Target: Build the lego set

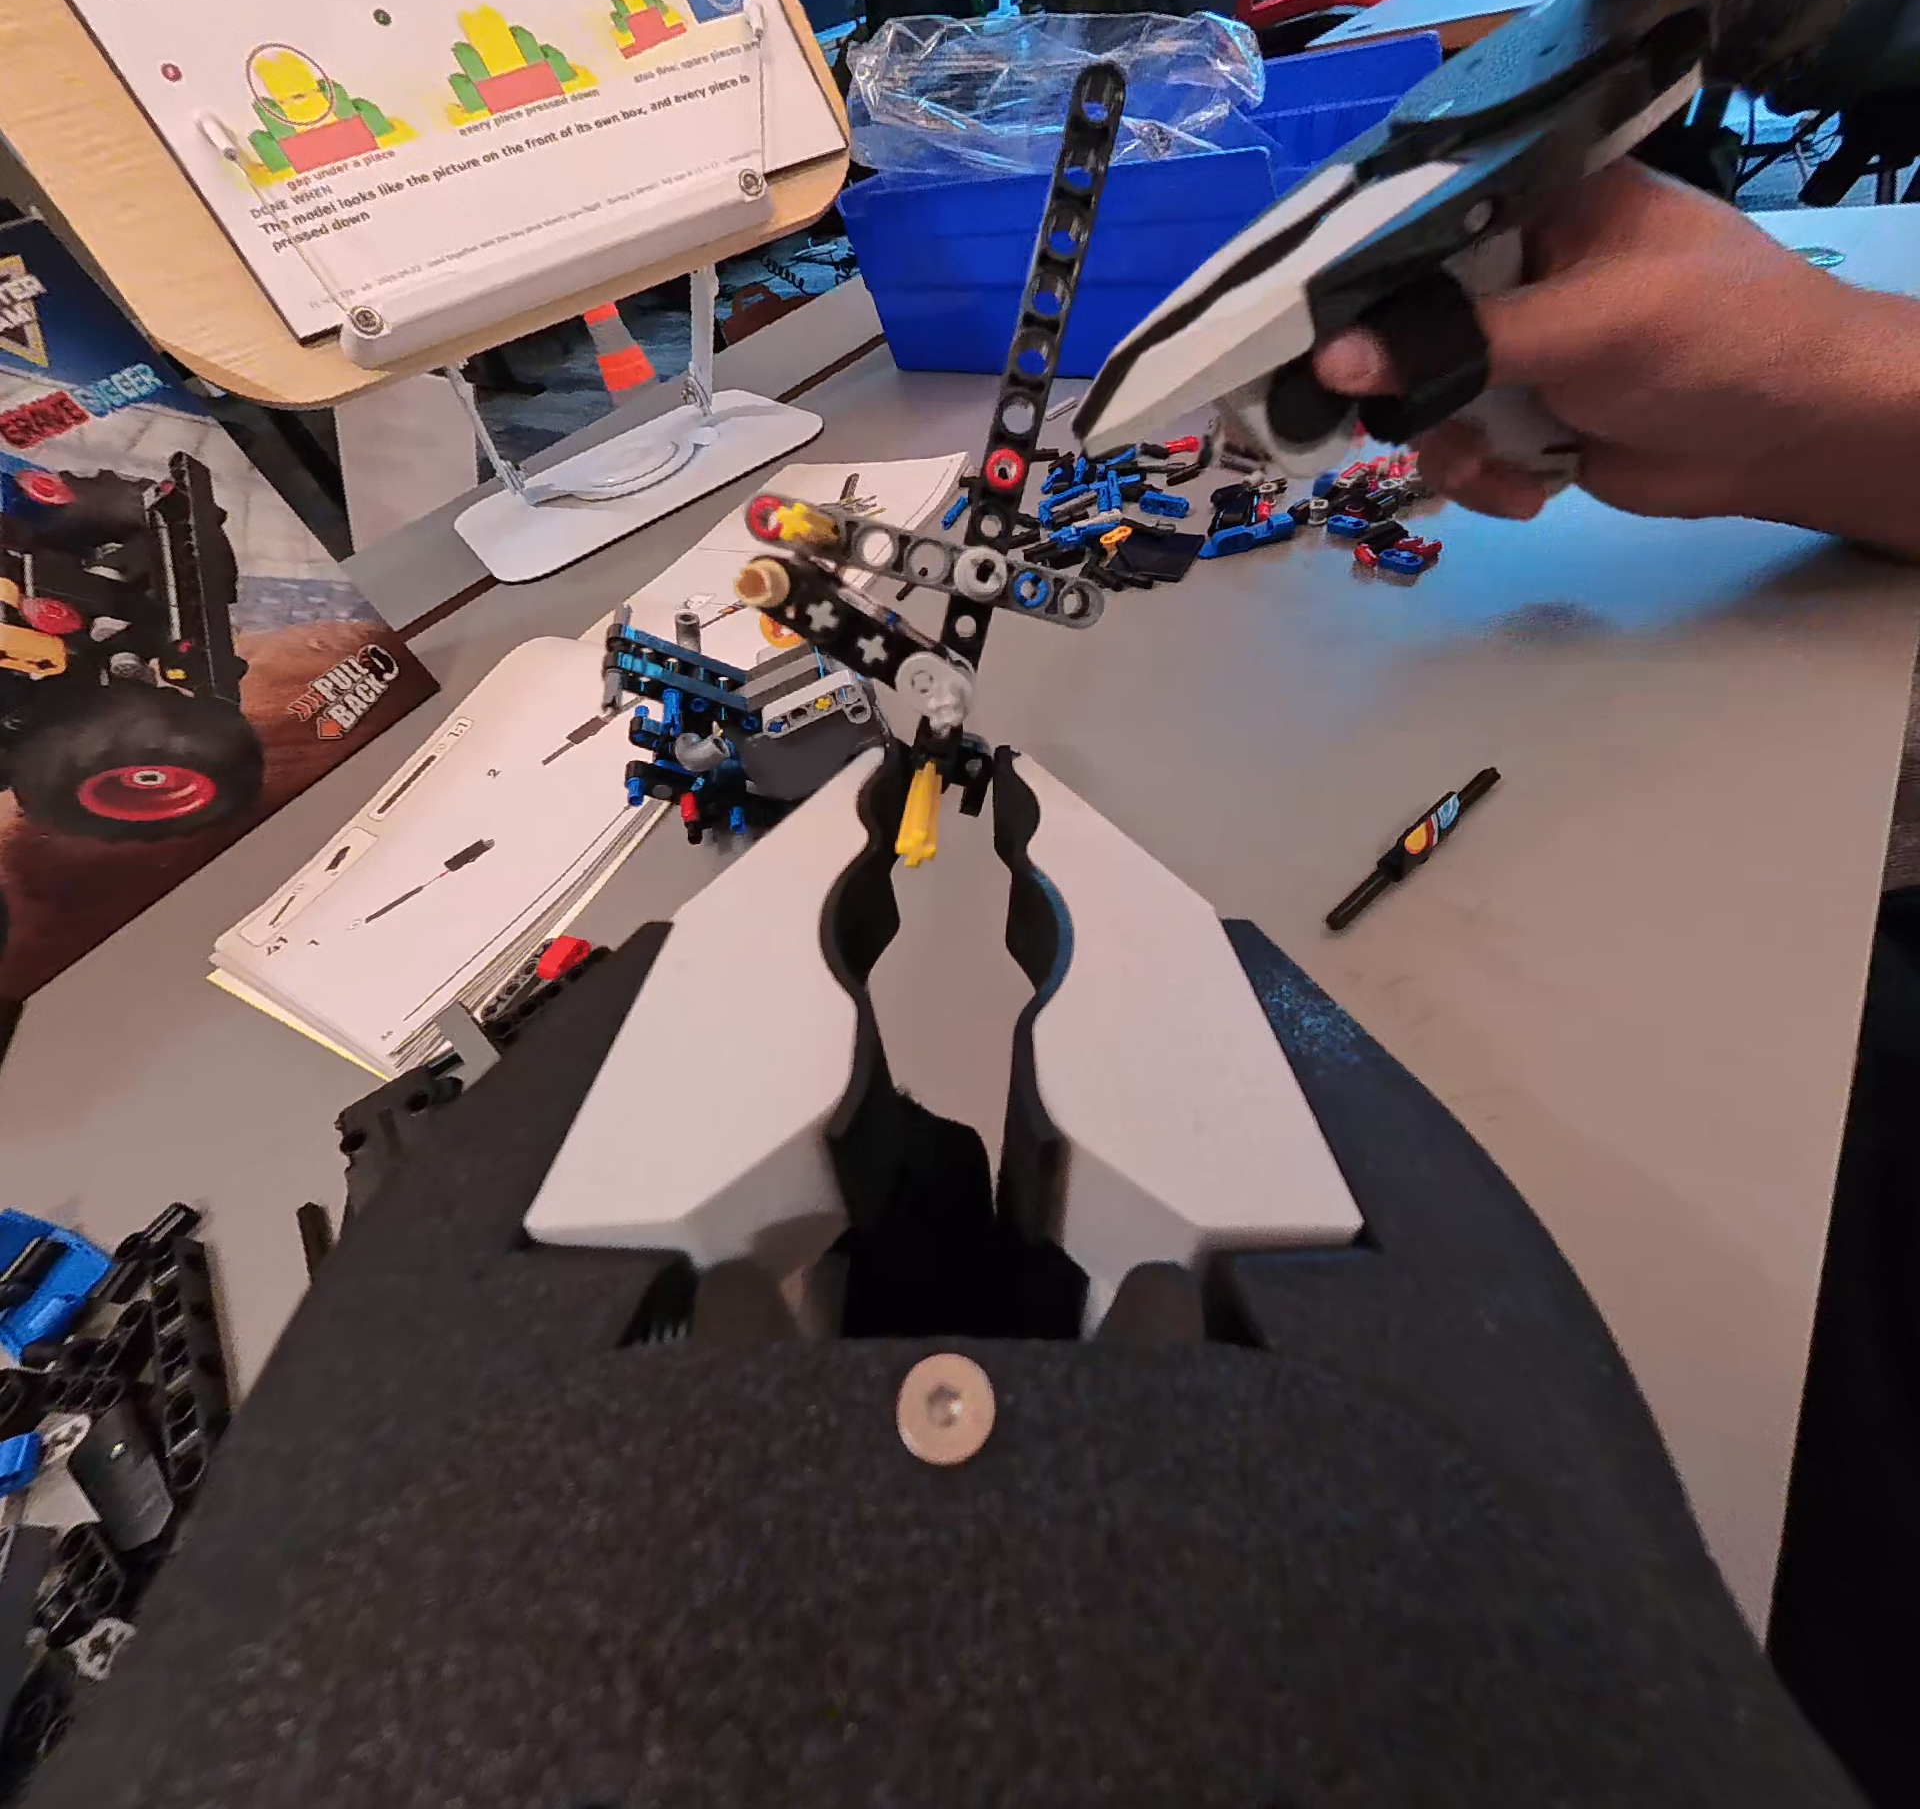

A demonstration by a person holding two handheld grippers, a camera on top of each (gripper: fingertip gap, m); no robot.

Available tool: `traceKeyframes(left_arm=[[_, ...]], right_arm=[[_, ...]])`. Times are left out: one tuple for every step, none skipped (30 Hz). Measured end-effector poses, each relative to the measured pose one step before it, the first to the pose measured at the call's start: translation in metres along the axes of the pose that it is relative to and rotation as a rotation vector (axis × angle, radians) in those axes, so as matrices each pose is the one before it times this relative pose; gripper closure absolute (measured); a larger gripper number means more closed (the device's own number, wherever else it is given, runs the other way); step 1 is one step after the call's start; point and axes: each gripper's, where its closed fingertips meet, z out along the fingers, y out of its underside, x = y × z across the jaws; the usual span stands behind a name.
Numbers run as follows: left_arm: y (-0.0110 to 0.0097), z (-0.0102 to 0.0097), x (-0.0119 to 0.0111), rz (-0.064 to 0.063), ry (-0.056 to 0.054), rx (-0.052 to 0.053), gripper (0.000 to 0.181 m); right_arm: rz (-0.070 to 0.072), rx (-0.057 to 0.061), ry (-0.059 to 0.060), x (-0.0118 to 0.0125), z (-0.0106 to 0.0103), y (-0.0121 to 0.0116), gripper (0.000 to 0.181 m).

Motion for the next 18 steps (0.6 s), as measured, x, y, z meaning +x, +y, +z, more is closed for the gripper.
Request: traceKeyframes(left_arm=[[0.00045, 0.00016, -0.00082, -0.0015, -0.0032, -0.0023, 0.167], [0.00023, 0.00021, -0.00052, 0.0014, -0.0025, -0.0005, 0.167], [0.00046, 0.00041, 0.00011, 0.0000, 0.0005, -0.0021, 0.167], [0.00055, 0.00048, -0.00004, -0.0006, 0.0007, -0.0035, 0.167], [0.00067, 0.00041, -0.00033, 0.0007, -0.0009, -0.0035, 0.167], [0.00040, 0.00039, -0.00022, 0.0005, -0.0001, -0.0021, 0.167], [0.00017, 0.00017, 0.00009, -0.0004, 0.0010, -0.0007, 0.167], [-0.00007, 0.00012, -0.00004, 0.0004, -0.0001, 0.0003, 0.167], [0.00004, -0.00006, 0.00000, 0.0017, -0.0007, 0.0002, 0.167], [0.00011, 0.00009, 0.00012, 0.0012, 0.0006, -0.0004, 0.167], [0.00025, 0.00026, 0.00036, 0.0002, 0.0018, -0.0012, 0.167], [0.00006, 0.00022, 0.00007, 0.0004, 0.0008, -0.0010, 0.167], [-0.00007, -0.00007, 0.00012, 0.0008, -0.0001, 0.0004, 0.167], [-0.00017, -0.00008, 0.00017, 0.0004, 0.0014, 0.0016, 0.167], [-0.00011, -0.00004, 0.00037, -0.0004, 0.0017, 0.0008, 0.168], [-0.00006, -0.00005, -0.00002, 0.0003, 0.0000, 0.0006, 0.168], [0.00007, 0.00011, 0.00014, 0.0005, 0.0004, -0.0002, 0.167], [0.00024, 0.00012, 0.00036, -0.0005, 0.0022, -0.0014, 0.167]], right_arm=[[-0.0333, -0.0119, 0.1111, 0.01738, -0.00289, 0.00106, 0.159], [-0.0266, -0.0030, 0.0852, 0.01339, -0.00169, 0.00072, 0.158], [-0.0150, -0.0034, 0.0661, 0.01052, -0.00060, 0.00138, 0.156], [-0.0081, -0.0079, 0.0399, 0.00661, 0.00017, 0.00163, 0.152], [0.0010, -0.0114, 0.0077, 0.00153, 0.00064, 0.00190, 0.150], [0.0097, -0.0065, -0.0156, -0.00226, 0.00111, 0.00146, 0.150], [0.0147, -0.0090, -0.0188, -0.00258, 0.00119, 0.00170, 0.149], [0.0085, -0.0052, -0.0140, -0.00184, 0.00082, 0.00087, 0.148], [-0.0001, 0.0002, -0.0064, -0.00090, 0.00010, -0.00007, 0.148], [-0.0038, 0.0027, -0.0024, -0.00062, -0.00025, -0.00041, 0.149], [-0.0046, 0.0021, -0.0058, -0.00158, -0.00005, -0.00035, 0.149], [-0.0051, -0.0016, -0.0086, -0.00221, 0.00028, 0.00034, 0.150], [-0.0051, -0.0037, -0.0095, -0.00257, 0.00043, 0.00060, 0.150], [-0.0044, -0.0030, -0.0087, -0.00250, 0.00049, 0.00049, 0.152], [-0.0025, -0.0009, -0.0073, -0.00178, 0.00028, 0.00016, 0.153], [-0.0030, -0.0008, -0.0024, -0.00093, 0.00004, 0.00003, 0.154], [-0.0048, -0.0003, -0.0001, -0.00060, 0.00007, -0.00003, 0.154], [-0.0034, -0.0006, 0.0003, -0.00034, 0.00003, 0.00013, 0.154]])
